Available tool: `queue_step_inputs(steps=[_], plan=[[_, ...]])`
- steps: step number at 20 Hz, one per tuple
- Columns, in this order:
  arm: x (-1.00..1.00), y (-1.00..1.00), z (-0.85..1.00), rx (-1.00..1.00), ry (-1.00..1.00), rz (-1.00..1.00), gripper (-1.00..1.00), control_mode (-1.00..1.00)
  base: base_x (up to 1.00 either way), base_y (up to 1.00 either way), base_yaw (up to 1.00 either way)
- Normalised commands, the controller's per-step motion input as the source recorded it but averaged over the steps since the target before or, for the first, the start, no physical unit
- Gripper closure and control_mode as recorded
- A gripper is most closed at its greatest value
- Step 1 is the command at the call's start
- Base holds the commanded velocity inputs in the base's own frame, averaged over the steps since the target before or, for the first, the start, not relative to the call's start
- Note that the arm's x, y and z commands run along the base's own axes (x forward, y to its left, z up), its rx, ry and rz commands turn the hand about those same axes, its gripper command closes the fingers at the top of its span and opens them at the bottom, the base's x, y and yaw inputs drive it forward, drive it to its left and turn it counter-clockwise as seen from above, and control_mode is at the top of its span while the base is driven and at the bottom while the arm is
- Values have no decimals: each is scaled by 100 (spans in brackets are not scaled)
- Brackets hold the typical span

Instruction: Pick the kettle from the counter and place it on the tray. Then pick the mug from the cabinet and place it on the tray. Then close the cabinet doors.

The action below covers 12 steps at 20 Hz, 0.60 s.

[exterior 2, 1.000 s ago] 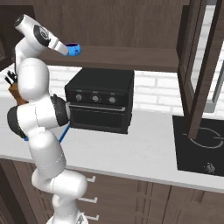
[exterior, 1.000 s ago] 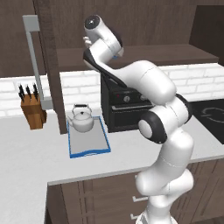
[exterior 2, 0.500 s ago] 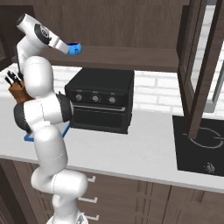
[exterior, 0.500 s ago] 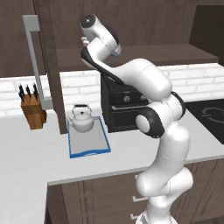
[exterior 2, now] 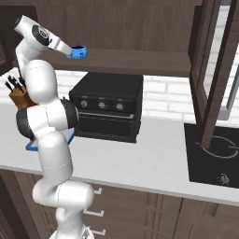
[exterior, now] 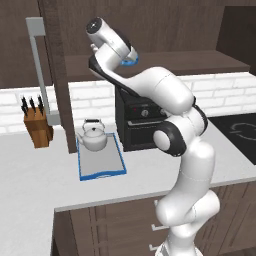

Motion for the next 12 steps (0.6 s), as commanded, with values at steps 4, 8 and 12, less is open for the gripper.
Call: queue_step_inputs(steps=[4,8,12], plan=[[0,-14,-1,0,0,0,100,-100,0,0,0],[-9,-22,0,0,0,0,100,-100,0,0,0],[-23,-37,-1,0,-1,0,100,-100,0,0,0]])
